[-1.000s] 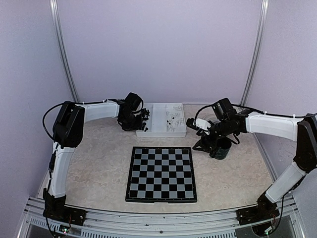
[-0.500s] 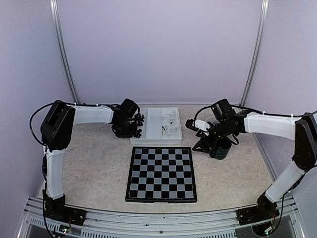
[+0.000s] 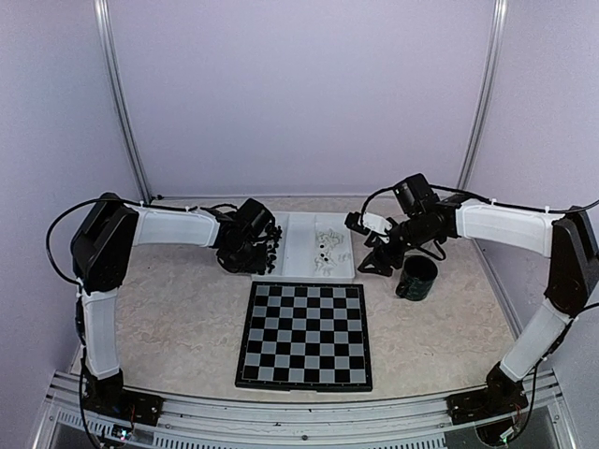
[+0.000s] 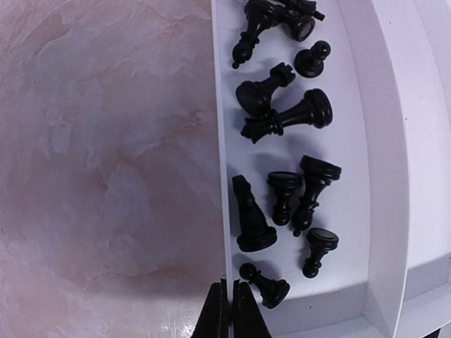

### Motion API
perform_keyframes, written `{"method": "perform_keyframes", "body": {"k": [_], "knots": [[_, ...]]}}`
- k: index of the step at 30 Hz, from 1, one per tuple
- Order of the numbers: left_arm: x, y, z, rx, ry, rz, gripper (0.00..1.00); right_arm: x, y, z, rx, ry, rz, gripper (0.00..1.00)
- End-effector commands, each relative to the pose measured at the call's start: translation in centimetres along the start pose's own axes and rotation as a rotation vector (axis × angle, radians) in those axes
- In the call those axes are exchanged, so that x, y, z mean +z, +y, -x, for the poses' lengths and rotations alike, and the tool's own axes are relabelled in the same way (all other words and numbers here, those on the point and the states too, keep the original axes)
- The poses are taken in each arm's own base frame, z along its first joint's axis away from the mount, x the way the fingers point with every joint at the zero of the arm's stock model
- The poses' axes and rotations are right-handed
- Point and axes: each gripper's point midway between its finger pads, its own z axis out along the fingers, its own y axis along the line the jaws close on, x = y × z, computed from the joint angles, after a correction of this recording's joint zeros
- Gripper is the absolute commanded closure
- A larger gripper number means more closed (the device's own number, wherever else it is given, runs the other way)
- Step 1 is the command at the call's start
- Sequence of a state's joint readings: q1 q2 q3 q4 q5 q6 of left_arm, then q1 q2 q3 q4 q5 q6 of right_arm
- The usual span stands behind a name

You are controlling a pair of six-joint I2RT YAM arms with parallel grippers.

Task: Set up the chess pieces on the board
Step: Position the chessboard at the center of the board.

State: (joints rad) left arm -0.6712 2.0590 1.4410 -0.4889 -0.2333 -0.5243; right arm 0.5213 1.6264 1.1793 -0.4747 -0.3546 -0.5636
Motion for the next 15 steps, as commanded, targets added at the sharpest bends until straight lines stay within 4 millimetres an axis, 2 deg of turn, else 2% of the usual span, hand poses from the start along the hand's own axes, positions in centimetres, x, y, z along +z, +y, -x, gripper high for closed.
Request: {"method": "perform_keyframes", "body": {"k": [1, 3, 5, 6, 9, 12, 15], "knots": [[-1.6, -0.4, -0.5, 0.007, 0.002, -0.029, 1.00, 0.0, -1.8, 0.9, 0.010, 0.007, -0.041, 0.22], [-2.0, -0.4, -0.4, 0.007, 0.003, -0.030, 0.75, 0.6, -2.5, 1.0, 0.005, 0.019, -0.057, 0.23], [-2.6, -0.2, 0.2, 0.011, -0.010, -0.022, 0.59, 1.3, -3.0, 1.2, -0.015, 0.031, -0.047, 0.32], [-3.0, -0.2, 0.8, 0.013, -0.024, -0.017, 0.54, 1.7, -3.2, 1.3, -0.017, 0.040, -0.034, 0.36], [-4.9, -0.3, 3.5, 0.031, -0.071, -0.024, 0.45, 3.1, -3.9, 2.0, -0.001, 0.058, 0.007, 0.48], [-6.9, -0.6, 7.7, 0.039, -0.141, -0.054, 0.40, 4.8, -4.3, 2.6, 0.026, 0.076, 0.059, 0.50], [-8.4, -0.9, 11.5, 0.050, -0.222, -0.118, 0.39, 6.6, -4.3, 2.8, 0.041, 0.101, 0.103, 0.49]]}}
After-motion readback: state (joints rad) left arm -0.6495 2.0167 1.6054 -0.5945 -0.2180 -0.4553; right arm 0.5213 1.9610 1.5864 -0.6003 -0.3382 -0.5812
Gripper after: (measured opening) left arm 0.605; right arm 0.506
